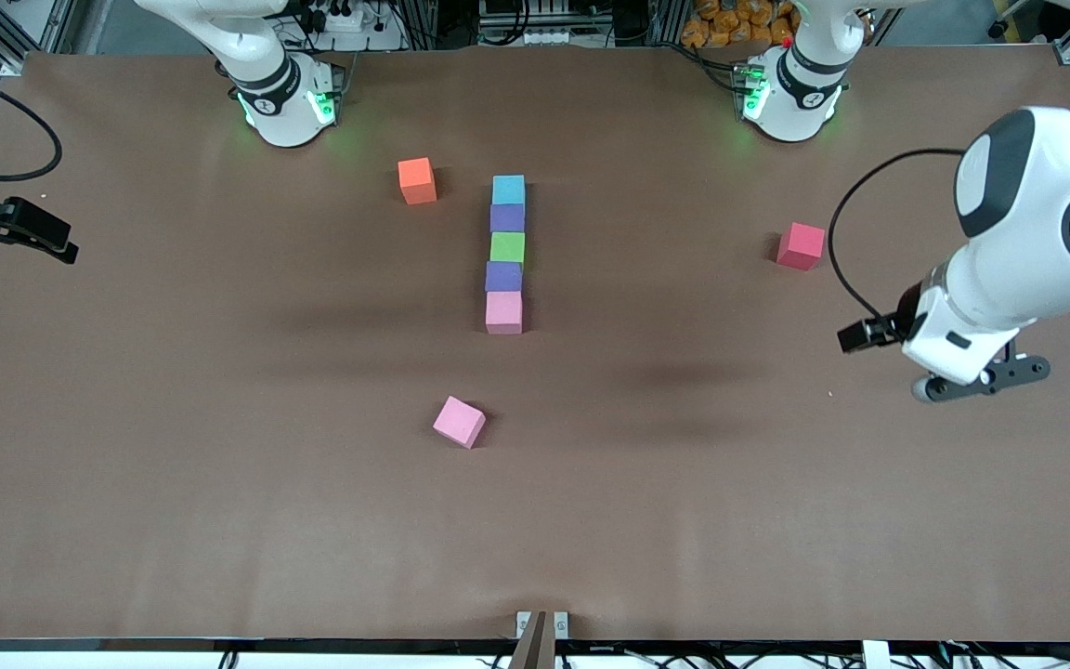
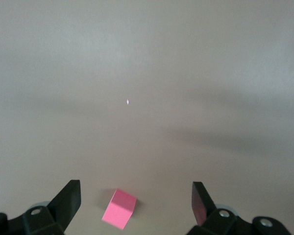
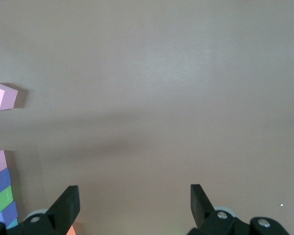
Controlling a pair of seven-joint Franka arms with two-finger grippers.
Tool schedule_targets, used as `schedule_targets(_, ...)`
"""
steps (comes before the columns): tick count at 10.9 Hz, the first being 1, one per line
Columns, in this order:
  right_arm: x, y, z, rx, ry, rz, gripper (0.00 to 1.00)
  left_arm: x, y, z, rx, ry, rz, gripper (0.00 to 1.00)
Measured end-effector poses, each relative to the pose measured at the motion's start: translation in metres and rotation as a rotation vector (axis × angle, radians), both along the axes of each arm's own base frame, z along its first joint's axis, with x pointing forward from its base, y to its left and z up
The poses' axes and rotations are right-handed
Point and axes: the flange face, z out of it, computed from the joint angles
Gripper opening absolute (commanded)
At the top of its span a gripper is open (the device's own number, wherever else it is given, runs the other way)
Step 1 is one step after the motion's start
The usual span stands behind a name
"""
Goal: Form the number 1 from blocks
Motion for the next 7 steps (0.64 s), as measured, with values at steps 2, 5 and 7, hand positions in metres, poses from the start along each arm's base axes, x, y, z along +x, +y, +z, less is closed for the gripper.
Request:
schedule_targets(2,0.000,0.000,0.000,0.000,0.002,0.000,1.00,-0.024,0.003,0.012,0.000,-0.001,-0.007,1.00)
schedule_targets(5,-0.005,0.004,0.002,0.001,0.029,0.007,1.00,-0.041,0.016,0.055,-0.020,-0.071,0.021,1.00)
schedule_targets(7,-0.009,0.005,0.007,0.001,0.036,0.009,1.00,-0.047,0.022,0.081,-0.025,-0.124,0.029,1.00)
